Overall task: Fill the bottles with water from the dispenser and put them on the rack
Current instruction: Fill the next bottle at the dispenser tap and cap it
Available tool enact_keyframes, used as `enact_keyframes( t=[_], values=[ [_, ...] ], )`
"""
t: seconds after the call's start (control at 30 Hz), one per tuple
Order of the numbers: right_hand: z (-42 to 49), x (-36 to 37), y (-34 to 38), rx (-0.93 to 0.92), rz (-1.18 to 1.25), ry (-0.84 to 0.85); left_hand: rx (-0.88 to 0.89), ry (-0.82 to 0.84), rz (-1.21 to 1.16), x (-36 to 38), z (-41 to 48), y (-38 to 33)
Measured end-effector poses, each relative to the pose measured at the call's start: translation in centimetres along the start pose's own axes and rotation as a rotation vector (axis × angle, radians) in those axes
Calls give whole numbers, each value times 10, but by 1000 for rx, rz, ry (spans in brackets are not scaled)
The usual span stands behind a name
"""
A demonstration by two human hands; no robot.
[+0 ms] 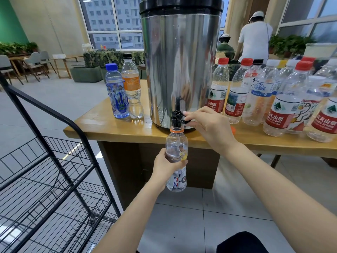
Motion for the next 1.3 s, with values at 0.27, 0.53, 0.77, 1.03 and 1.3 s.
enact_keyframes(
  t=[0.27, 0.53, 0.77, 1.03, 1.3],
  values=[
    [-1, 3, -4, 0, -37, 17, -4, -6, 3, 1, 0, -1],
    [-1, 4, -5, 3, -22, 30, -2, -7, -12, 0, 0, 0],
    [-1, 5, -5, 4, -26, 41, -2, -15, -17, 0, 0, 0],
    [0, 5, -4, -4, -30, 49, -4, -20, -3, -1, 1, 1],
    [0, 3, -2, -7, -30, 42, -7, -25, -6, -1, 1, 1]
  ],
)
Point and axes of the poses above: each hand's wrist, its own z-axis towards the middle knuckle, its own x-axis out of the palm, y = z × x, the point moved 6 cm from there along z, towards the middle knuckle, and after that the axes turned 1 degree about -x, right-handed, at the moved point
